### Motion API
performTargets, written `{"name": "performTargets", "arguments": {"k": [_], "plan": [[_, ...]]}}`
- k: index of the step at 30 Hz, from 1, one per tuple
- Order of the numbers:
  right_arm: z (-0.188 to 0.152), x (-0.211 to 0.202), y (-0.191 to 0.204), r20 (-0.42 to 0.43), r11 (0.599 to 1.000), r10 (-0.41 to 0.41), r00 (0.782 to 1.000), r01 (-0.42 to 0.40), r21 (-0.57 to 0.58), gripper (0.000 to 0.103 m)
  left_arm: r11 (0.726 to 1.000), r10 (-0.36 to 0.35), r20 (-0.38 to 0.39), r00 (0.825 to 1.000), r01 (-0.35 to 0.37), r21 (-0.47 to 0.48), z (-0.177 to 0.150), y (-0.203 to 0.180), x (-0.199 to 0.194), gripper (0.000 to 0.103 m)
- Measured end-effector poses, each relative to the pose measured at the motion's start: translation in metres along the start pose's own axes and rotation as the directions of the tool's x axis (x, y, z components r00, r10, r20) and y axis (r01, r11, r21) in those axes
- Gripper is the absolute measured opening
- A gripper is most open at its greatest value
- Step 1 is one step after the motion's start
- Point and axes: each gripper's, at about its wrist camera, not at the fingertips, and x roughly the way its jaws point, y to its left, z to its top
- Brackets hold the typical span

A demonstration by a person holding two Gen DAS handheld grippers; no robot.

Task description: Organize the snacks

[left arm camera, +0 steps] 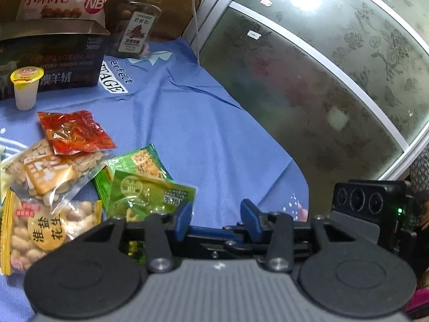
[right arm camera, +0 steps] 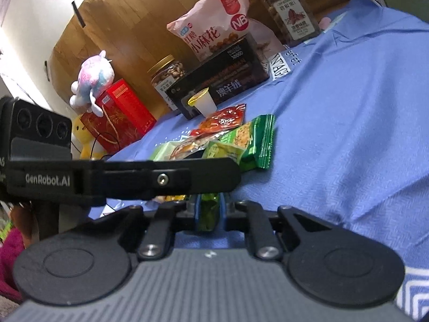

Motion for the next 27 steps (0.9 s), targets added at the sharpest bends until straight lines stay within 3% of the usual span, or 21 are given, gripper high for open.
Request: {"name": "performTargets", "arguments": {"k": [7, 22, 27], "plan": [[0.004, -0.005, -0.002, 0.001, 0.994, 0.057, 0.998, -0.057, 0.095, 0.011, 1.000, -0.022, 0.033, 0.999, 0.022, -0.022, 0.004, -0.001, -0.013, 0.034], [0.008, -0.012, 0.018, 0.019, 0.994, 0.098, 0.995, -0.099, 0.044, 0.007, 0.998, -0.060, 0.077, 0.995, 0.061, -0.011, 0.004, -0.012, -0.030, 0.034], [0.011, -0.007, 0.023, 0.019, 0.999, 0.045, 0.999, -0.045, 0.017, 0.007, 0.998, -0.043, 0.085, 0.995, 0.046, -0.031, 0.005, -0.006, -0.030, 0.034]]}}
